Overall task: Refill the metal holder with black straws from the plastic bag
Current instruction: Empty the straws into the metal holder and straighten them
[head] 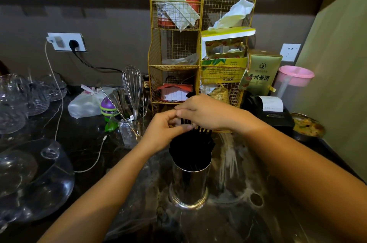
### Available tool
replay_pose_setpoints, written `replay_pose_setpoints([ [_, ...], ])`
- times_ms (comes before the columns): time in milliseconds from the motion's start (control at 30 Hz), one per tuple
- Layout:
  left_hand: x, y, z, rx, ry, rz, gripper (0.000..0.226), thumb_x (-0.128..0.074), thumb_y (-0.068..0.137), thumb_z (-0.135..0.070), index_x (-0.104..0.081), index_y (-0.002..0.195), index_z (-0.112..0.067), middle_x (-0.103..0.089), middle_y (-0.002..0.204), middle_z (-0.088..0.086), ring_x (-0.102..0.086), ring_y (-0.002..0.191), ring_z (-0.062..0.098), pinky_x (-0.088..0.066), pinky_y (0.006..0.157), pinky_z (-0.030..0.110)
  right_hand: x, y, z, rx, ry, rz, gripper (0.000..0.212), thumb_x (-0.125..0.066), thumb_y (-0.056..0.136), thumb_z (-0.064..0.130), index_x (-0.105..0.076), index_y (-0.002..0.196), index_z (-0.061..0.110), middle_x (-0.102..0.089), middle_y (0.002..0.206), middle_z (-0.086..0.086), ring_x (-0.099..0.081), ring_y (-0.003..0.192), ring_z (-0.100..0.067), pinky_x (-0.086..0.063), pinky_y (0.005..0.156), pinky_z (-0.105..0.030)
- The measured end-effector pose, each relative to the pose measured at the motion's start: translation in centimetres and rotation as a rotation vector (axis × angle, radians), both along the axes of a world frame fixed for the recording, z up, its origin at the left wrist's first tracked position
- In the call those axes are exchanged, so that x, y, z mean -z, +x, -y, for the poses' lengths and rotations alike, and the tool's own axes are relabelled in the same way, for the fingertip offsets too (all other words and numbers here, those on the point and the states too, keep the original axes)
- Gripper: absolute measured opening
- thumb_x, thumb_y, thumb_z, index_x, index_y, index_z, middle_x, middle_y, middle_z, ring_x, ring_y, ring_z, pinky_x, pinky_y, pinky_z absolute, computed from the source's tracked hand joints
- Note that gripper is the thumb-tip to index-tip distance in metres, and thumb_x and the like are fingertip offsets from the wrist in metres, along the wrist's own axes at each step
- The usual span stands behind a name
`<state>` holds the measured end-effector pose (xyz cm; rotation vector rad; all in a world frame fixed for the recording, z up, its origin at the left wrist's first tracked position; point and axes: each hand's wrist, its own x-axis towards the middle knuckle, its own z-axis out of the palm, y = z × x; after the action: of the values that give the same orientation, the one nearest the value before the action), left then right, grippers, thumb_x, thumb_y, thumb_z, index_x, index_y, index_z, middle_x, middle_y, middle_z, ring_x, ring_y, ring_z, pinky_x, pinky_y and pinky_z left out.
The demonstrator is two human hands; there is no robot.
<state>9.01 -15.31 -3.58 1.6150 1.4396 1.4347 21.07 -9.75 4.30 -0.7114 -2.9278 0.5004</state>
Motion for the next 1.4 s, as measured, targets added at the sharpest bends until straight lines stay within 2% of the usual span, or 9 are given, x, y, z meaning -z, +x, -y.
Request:
replay_pose_setpoints([
  [167,-0.4,0.3,0.0,-0.062,0.112,-0.131,0.043,-0.063,0.078,-0.008,-0.051,0.104,-0.039,-0.060,0.074,-0.001,-0.052,0.063,0.010,-0.043,0.058,0.013,-1.7,1.8,-1.0,0.120,-0.076,-0.178,0.029,-0.042,0.094,0.022,-0.057,0.118,0.016,-0.054,0.070,0.012,-0.054,0.058,-0.005,-0.039,0.044,-0.005],
  [367,0.4,0.3,0.1,-0.116,0.225,-0.409,0.038,-0.065,0.076,-0.020,-0.055,0.112,-0.028,-0.064,0.091,-0.011,-0.060,0.066,0.002,-0.044,0.059,0.004,-2.3,3.8,-2.4,0.221,-0.107,-0.375,0.026,-0.043,0.093,0.013,-0.059,0.113,0.010,-0.058,0.073,0.004,-0.056,0.058,-0.007,-0.044,0.047,-0.010],
  [467,1.2,0.0,0.0,-0.092,0.250,-0.538,0.032,-0.060,0.074,-0.032,-0.068,0.099,-0.013,-0.070,0.092,-0.004,-0.060,0.087,0.006,-0.046,0.071,0.012,-2.1,4.4,-2.9,0.248,-0.135,-0.403,0.025,-0.043,0.093,0.011,-0.059,0.112,0.009,-0.058,0.073,0.001,-0.054,0.057,-0.008,-0.043,0.044,-0.009],
  [733,3.7,-0.6,0.5,-0.058,0.242,-0.890,0.034,-0.047,0.082,-0.035,-0.070,0.095,-0.013,-0.074,0.085,0.003,-0.060,0.083,0.013,-0.057,0.067,0.031,-1.0,4.8,-3.4,0.254,-0.164,-0.369,0.026,-0.043,0.093,0.012,-0.059,0.113,0.010,-0.058,0.075,-0.001,-0.056,0.059,-0.010,-0.044,0.046,-0.010],
  [900,4.7,-0.3,0.9,-0.086,0.159,-0.973,0.065,-0.013,0.089,-0.055,-0.052,0.122,-0.016,-0.057,0.128,0.002,-0.037,0.122,0.009,-0.034,0.099,0.032,-0.3,5.0,-3.4,0.262,-0.187,-0.342,0.026,-0.043,0.093,0.012,-0.058,0.114,0.011,-0.061,0.080,-0.004,-0.058,0.061,-0.009,-0.047,0.050,-0.014],
  [1067,4.3,0.0,1.5,0.077,-0.140,-0.942,0.100,0.018,0.059,-0.078,-0.003,0.140,-0.023,-0.001,0.142,-0.017,0.008,0.132,-0.001,0.007,0.105,0.017,0.0,5.1,-3.6,0.269,-0.192,-0.341,0.025,-0.043,0.093,0.012,-0.059,0.112,0.012,-0.061,0.081,-0.005,-0.058,0.061,-0.010,-0.047,0.050,-0.015],
  [1200,2.5,-0.1,1.1,0.023,-0.108,-0.716,0.092,-0.004,0.069,-0.079,-0.015,0.140,-0.022,-0.026,0.148,-0.003,-0.014,0.133,0.004,-0.014,0.110,0.030,-0.1,5.7,-3.9,0.288,-0.155,-0.365,0.020,-0.046,0.092,0.013,-0.061,0.105,0.010,-0.064,0.077,-0.011,-0.060,0.063,-0.019,-0.048,0.056,-0.027],
  [1300,0.3,0.1,-0.4,-0.075,-0.082,-0.382,0.061,-0.055,0.083,-0.037,-0.029,0.135,-0.018,-0.048,0.130,0.008,-0.044,0.121,0.019,-0.037,0.101,0.036,0.0,6.1,-4.3,0.300,-0.113,-0.371,0.017,-0.053,0.088,0.012,-0.059,0.103,0.008,-0.056,0.069,0.001,-0.056,0.059,-0.009,-0.044,0.054,-0.022],
  [1400,-1.9,0.3,-2.6,-0.004,-0.256,-0.311,0.073,-0.067,0.075,-0.015,-0.026,0.136,-0.017,-0.047,0.115,0.004,-0.051,0.099,0.017,-0.044,0.088,0.031,0.3,6.4,-4.9,0.321,-0.072,-0.292,0.027,-0.061,0.083,0.015,-0.056,0.109,0.011,-0.055,0.078,0.003,-0.057,0.067,-0.013,-0.042,0.057,-0.021],
])
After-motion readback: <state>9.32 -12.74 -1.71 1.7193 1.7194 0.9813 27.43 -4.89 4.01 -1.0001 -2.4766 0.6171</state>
